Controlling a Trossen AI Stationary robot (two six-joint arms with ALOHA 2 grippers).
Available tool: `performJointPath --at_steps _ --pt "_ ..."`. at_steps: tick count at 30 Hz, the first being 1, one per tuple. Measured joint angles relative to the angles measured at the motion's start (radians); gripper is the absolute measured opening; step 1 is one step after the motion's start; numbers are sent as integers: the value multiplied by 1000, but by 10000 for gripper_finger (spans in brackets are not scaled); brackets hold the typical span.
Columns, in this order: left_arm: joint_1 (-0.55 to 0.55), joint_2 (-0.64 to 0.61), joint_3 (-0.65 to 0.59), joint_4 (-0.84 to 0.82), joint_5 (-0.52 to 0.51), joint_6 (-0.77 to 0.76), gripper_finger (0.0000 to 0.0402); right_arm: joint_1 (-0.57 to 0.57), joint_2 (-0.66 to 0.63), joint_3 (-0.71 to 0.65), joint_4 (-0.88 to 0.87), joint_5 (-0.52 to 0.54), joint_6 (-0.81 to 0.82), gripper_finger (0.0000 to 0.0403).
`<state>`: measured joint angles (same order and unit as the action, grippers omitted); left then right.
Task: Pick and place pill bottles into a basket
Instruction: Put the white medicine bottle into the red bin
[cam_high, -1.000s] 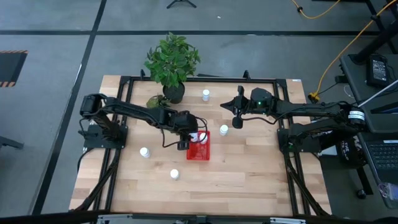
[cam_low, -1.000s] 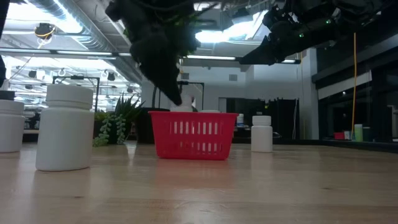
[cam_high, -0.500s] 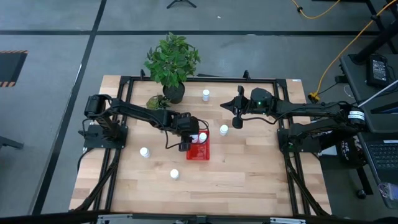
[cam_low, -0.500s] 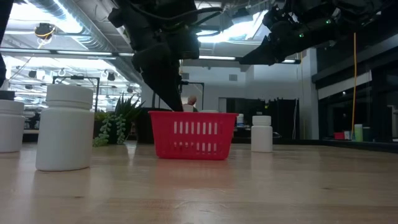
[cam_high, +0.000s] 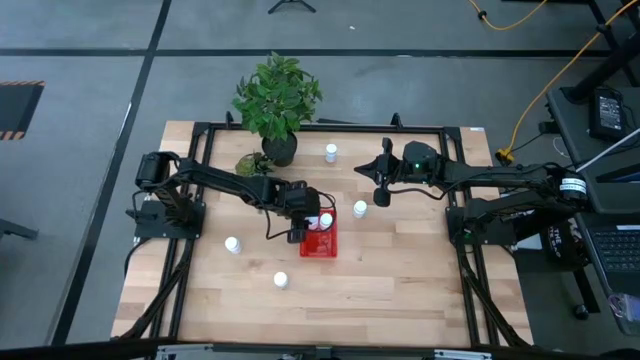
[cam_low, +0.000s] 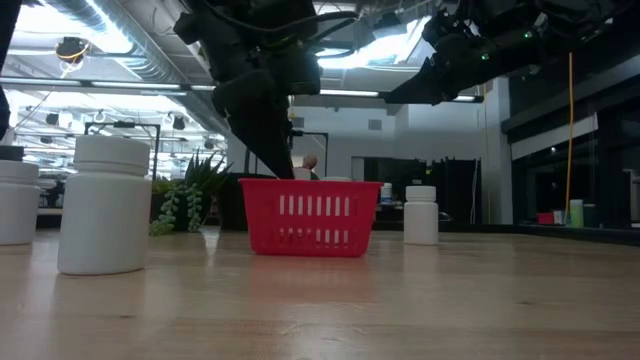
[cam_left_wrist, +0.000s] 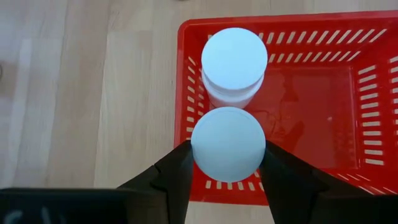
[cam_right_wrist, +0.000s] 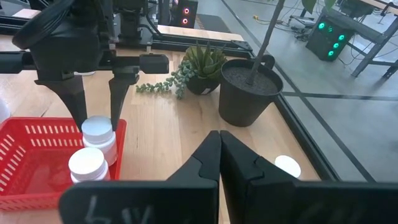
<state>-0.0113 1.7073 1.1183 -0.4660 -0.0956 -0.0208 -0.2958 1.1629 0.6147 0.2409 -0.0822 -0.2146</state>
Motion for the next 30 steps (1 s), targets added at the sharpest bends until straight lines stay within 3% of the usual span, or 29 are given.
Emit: performJointPath --at_steps 16,30 --pt "0 24 -1 29 -1 8 164 0 0 0 -3 0 1 7" --pt "0 23 -1 29 -37 16 201 0 0 0 -20 0 1 7"
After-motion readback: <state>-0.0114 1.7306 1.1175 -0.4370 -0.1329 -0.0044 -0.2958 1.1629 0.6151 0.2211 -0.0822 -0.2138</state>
